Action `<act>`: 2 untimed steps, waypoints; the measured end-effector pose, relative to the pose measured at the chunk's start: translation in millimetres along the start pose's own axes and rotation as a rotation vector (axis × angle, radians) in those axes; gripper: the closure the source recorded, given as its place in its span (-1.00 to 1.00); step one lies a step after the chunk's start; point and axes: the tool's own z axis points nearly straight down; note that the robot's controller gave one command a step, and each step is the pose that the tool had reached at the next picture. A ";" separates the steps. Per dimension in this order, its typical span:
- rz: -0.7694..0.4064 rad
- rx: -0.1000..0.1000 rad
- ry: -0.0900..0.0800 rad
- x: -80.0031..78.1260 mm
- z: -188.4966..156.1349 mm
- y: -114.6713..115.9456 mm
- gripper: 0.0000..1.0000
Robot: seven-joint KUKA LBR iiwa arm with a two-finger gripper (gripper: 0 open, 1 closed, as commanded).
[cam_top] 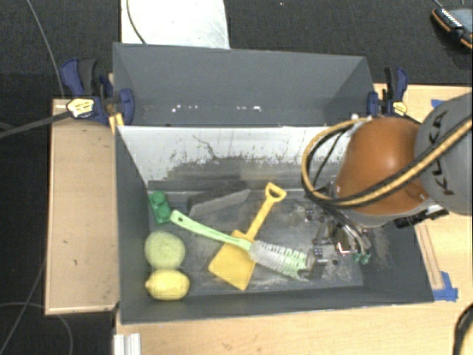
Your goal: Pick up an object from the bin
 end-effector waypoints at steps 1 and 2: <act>0.000 0.000 0.000 0.0 0.0 0.0 -1.00; 0.038 0.000 -0.009 -3.4 14.6 1.2 -1.00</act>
Offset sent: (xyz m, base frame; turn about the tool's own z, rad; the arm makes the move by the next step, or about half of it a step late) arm 0.0064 0.0082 -0.0916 0.1724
